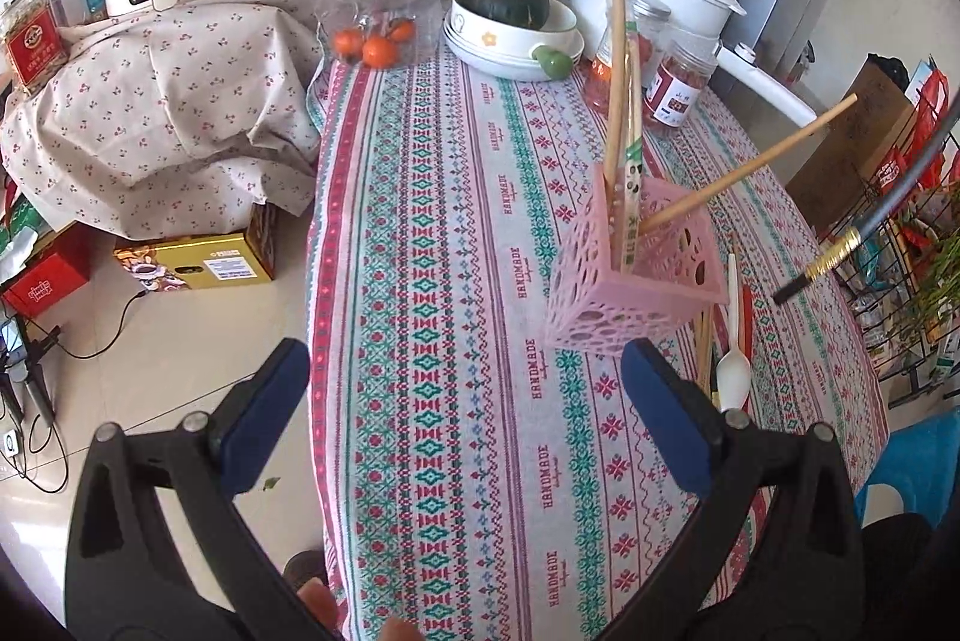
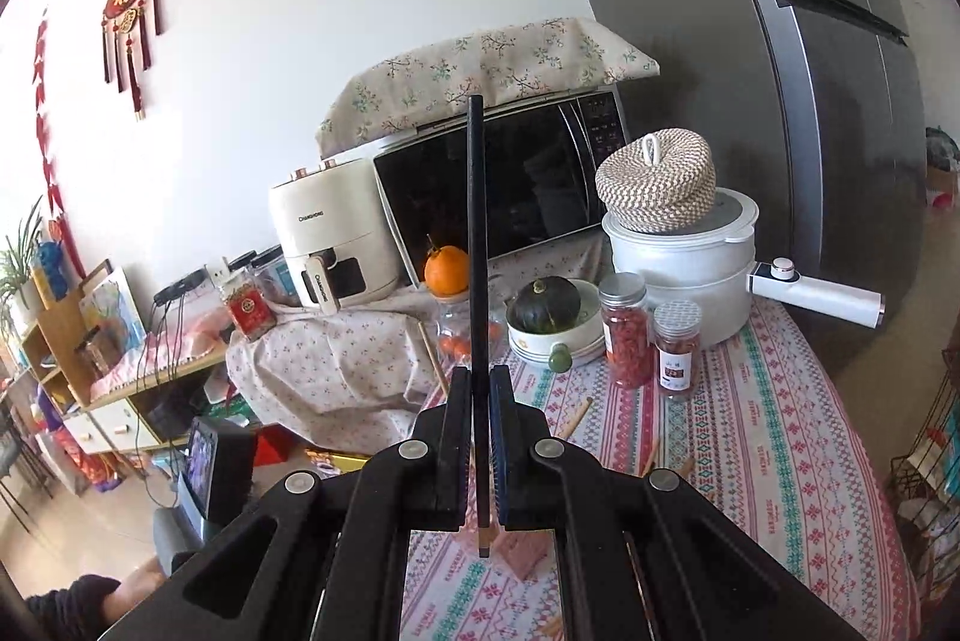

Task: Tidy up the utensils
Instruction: 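Lift the black brush with the right tool and drop it into the basket, then move the right tool over the spoons and grasp the red spoon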

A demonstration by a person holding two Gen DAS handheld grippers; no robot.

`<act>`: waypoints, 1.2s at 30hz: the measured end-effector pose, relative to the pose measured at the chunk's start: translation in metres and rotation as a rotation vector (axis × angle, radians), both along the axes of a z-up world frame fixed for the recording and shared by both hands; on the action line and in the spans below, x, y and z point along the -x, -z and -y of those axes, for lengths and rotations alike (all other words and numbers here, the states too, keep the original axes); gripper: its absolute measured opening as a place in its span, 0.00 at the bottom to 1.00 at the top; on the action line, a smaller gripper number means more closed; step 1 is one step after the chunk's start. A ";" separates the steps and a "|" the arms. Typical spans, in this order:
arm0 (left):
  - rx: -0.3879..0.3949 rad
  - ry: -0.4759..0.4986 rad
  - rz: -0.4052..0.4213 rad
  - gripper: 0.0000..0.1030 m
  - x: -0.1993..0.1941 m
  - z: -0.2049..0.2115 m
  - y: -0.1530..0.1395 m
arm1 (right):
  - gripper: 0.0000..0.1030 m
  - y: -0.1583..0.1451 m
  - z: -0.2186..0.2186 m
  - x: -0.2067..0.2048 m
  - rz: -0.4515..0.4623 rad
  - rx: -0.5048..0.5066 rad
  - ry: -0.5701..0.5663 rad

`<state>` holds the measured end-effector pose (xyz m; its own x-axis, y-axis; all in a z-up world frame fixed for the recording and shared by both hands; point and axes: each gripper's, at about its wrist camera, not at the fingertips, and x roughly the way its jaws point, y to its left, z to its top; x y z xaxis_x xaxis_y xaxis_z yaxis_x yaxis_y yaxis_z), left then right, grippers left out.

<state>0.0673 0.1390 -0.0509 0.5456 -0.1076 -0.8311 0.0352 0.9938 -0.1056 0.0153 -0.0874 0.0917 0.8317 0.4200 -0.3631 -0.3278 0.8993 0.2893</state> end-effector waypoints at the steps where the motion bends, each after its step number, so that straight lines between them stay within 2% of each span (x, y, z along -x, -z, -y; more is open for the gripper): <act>1: -0.001 0.004 -0.004 1.00 0.000 0.000 0.001 | 0.05 0.001 -0.002 -0.004 0.001 0.002 0.003; 5: 0.008 0.024 -0.009 1.00 0.002 0.002 0.005 | 0.05 0.007 -0.013 -0.019 -0.003 0.035 0.017; 9: 0.010 0.047 0.000 1.00 0.003 0.006 0.005 | 0.06 0.022 -0.022 -0.035 -0.044 0.065 0.025; 12: 0.019 0.062 0.013 1.00 0.005 0.010 0.004 | 0.10 0.034 -0.026 -0.044 -0.091 0.065 -0.001; 13: 0.022 0.067 0.016 1.00 0.005 0.011 0.004 | 0.20 0.036 -0.025 -0.044 -0.104 0.061 -0.005; 15: 0.027 0.075 0.027 1.00 0.007 0.013 0.002 | 0.48 0.033 -0.021 -0.038 -0.101 0.048 -0.014; 16: 0.027 0.078 0.033 1.00 0.008 0.014 0.002 | 0.69 0.030 -0.017 -0.033 -0.083 0.040 -0.010; 17: 0.027 0.081 0.038 1.00 0.008 0.016 0.001 | 0.76 0.027 -0.013 -0.027 -0.059 0.035 -0.002; 20: 0.024 0.097 0.032 1.00 0.009 0.020 0.002 | 0.85 0.022 0.000 -0.016 -0.045 0.050 0.007; 25: 0.010 0.125 0.000 1.00 0.013 0.031 0.011 | 0.92 0.032 0.026 -0.009 -0.091 0.083 0.049; 28: -0.001 0.144 -0.010 1.00 0.016 0.039 0.015 | 0.93 0.045 0.041 -0.008 -0.143 0.118 0.087; 36: -0.019 0.193 -0.008 1.00 0.022 0.061 0.026 | 0.93 0.099 0.076 -0.018 -0.399 0.202 0.189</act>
<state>0.0454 0.0775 -0.0765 0.5099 -0.1944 -0.8380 0.2250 0.9704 -0.0882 0.0334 -0.1639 -0.0075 0.6657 0.1637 -0.7280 -0.0526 0.9835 0.1731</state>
